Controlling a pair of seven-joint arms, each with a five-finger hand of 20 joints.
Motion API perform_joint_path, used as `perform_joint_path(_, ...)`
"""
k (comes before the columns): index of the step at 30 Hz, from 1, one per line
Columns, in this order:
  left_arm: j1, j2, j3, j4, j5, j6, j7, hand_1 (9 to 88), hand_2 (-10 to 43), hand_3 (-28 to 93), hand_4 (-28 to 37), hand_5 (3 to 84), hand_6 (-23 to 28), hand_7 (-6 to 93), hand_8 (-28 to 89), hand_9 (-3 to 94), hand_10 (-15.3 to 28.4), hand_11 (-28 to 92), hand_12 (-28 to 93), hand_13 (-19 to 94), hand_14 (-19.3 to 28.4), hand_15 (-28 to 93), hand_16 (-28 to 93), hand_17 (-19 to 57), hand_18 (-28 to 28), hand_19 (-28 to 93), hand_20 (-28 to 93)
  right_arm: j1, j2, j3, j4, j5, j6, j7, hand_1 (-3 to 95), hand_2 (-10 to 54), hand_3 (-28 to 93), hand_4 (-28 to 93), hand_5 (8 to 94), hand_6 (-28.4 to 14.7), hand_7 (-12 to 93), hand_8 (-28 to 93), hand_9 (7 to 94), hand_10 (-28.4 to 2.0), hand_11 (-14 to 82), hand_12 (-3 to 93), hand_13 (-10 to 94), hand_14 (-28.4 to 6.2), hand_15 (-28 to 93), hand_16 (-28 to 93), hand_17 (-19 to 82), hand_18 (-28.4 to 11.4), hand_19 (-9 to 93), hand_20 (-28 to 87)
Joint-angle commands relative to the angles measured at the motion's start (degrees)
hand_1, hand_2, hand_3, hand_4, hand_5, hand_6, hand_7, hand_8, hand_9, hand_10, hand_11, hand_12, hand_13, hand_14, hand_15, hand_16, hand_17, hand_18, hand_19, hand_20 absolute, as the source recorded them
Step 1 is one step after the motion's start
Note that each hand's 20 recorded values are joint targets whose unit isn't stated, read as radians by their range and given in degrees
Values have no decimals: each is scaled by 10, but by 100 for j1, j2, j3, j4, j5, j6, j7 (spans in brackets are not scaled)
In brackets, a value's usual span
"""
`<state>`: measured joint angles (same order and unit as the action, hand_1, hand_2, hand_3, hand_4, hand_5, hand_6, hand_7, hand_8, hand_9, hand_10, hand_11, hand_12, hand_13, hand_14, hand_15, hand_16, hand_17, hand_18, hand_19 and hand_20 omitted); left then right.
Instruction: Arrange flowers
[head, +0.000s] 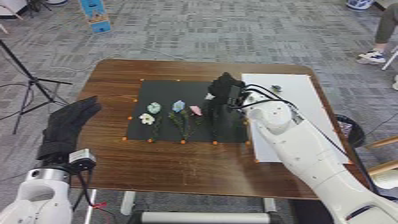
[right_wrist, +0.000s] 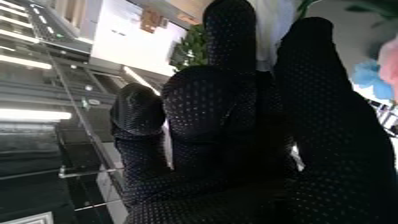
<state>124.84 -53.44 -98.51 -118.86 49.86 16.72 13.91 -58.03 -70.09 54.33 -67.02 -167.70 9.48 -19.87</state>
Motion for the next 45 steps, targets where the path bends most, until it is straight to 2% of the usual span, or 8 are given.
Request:
perform_joint_path(1,-22,-16,-11,-1,-30,-91,-12,244,36,721,-273,517,46,129,-77,500,137,178,109,371,139,110,-7,67,78,54,157,-44,-120,-22,-173,-373,-339,-64,586,-25,521,-228,739,48,288,11,838,-71,216,326,801,-48,606,418,418,-205,850,602)
perform_joint_path(4,-13,-16,-22,-7,-31,-81,-24,244,35,721,-273,518,46,129,-78,500,137,178,110,370,140,110,-7,67,78,54,157,-69,-83,-23,-293,-308,-731,16,531,-65,566,-201,712,41,297,18,818,-75,191,350,791,-55,606,420,409,-208,846,604)
perform_joint_path(13,-3,-6,-41,-11,-29,-114,-34,243,34,722,-272,515,45,129,-78,499,137,178,110,370,139,110,-7,66,79,54,157,-39,55,-76,-437,-209,-953,83,481,-93,583,-183,697,29,286,30,795,-83,236,294,783,-62,613,417,402,-213,844,606)
perform_joint_path(20,-4,-11,-46,-10,-18,-122,-39,243,33,722,-271,514,45,129,-78,499,137,178,110,370,139,110,-7,66,79,54,156,29,175,-122,-592,-37,-1127,207,461,-95,586,-168,692,26,280,32,787,-87,256,261,782,-63,616,415,400,-216,844,609)
perform_joint_path(25,6,-19,-39,-23,-11,-104,-47,245,31,721,-270,514,45,128,-78,499,137,178,110,370,139,110,-6,66,79,54,156,78,324,-166,-763,196,-1242,316,397,-95,631,-169,678,26,249,16,772,-92,258,258,776,-67,621,419,396,-220,842,614)
perform_joint_path(30,31,-23,-51,-33,-15,-97,-38,245,28,721,-267,513,45,128,-77,499,136,179,110,370,139,110,-7,66,79,54,156,127,456,-193,-959,397,-1346,445,330,-95,689,-181,674,25,247,-115,766,-96,258,258,772,-71,623,417,393,-225,838,619)
perform_joint_path(41,27,-17,-47,-38,-11,-93,-60,251,23,717,-262,514,45,128,-77,498,136,179,110,370,139,110,-6,65,79,54,156,185,800,-45,-1386,756,-1496,653,285,-95,692,-181,669,18,236,-116,760,-101,255,258,769,-75,620,417,386,-233,835,621)
perform_joint_path(45,63,-25,-67,-51,-14,-85,-52,251,23,716,-262,513,45,128,-77,499,137,179,110,370,139,110,-7,65,79,54,156,240,894,146,-1243,712,-1475,891,276,-95,691,-182,662,14,229,-114,754,-104,253,258,764,-77,612,415,382,-234,831,621)
